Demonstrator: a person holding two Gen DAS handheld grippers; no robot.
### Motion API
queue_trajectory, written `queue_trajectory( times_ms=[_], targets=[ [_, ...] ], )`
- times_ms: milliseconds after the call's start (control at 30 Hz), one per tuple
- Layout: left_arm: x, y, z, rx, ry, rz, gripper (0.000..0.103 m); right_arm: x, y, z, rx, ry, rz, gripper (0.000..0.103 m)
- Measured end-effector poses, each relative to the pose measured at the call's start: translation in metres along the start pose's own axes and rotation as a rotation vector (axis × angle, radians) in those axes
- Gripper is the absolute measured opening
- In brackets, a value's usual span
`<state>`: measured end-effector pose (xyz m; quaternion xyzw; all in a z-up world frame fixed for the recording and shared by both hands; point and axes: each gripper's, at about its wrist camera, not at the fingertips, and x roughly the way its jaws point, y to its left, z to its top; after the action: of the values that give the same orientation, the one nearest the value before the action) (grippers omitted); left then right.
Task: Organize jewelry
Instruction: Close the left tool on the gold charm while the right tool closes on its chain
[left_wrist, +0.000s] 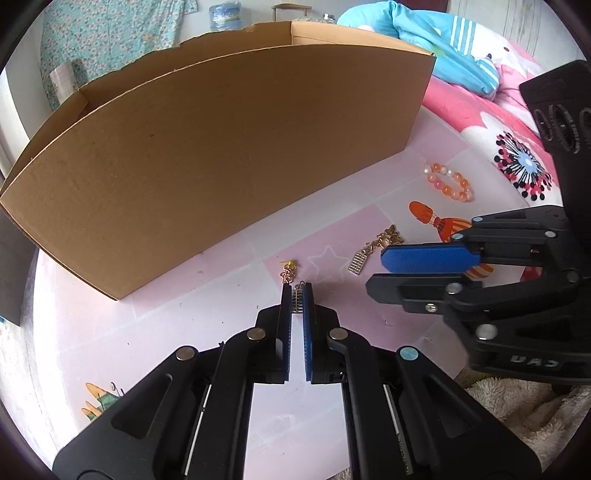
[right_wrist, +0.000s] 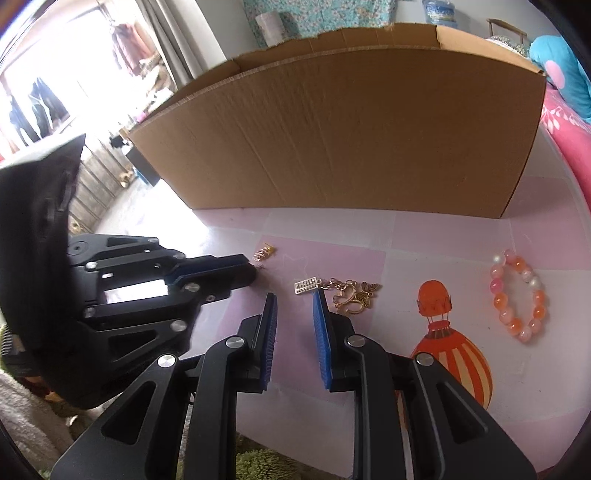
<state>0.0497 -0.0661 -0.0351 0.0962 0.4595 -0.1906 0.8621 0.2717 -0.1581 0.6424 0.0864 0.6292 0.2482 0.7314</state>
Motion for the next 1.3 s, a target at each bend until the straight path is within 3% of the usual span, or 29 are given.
queue_trajectory(
  times_ms=[700,833,967,1000,1033,1300],
  targets=[
    [-0.010,0.020,-0.010,-0.031,-0.018,-0.049,0.004,0.003,0.013,0.011,-0.155,-0.007,-0.154,0.020],
    [-0.011,0.019,-0.010,-0.028,-0.020,-0.047,0.004,0.002,0.017,0.012,-0.179,-0.008,-0.181,0.014],
    [-0.010,0.019,-0.009,-0.033,-0.022,-0.052,0.004,0.001,0.017,0.015,-0.158,-0.008,-0.167,0.012],
    [-0.010,0.019,-0.009,-0.031,-0.024,-0.051,0.004,-0.001,0.016,0.016,-0.156,-0.010,-0.161,0.004],
    [-0.010,0.018,-0.009,-0.030,-0.024,-0.049,0.004,-0.001,0.015,0.016,-0.151,-0.005,-0.155,0.003],
    [-0.010,0.018,-0.010,-0.025,-0.029,-0.049,0.004,-0.007,0.010,0.006,-0.129,0.003,-0.125,0.003]
  ],
)
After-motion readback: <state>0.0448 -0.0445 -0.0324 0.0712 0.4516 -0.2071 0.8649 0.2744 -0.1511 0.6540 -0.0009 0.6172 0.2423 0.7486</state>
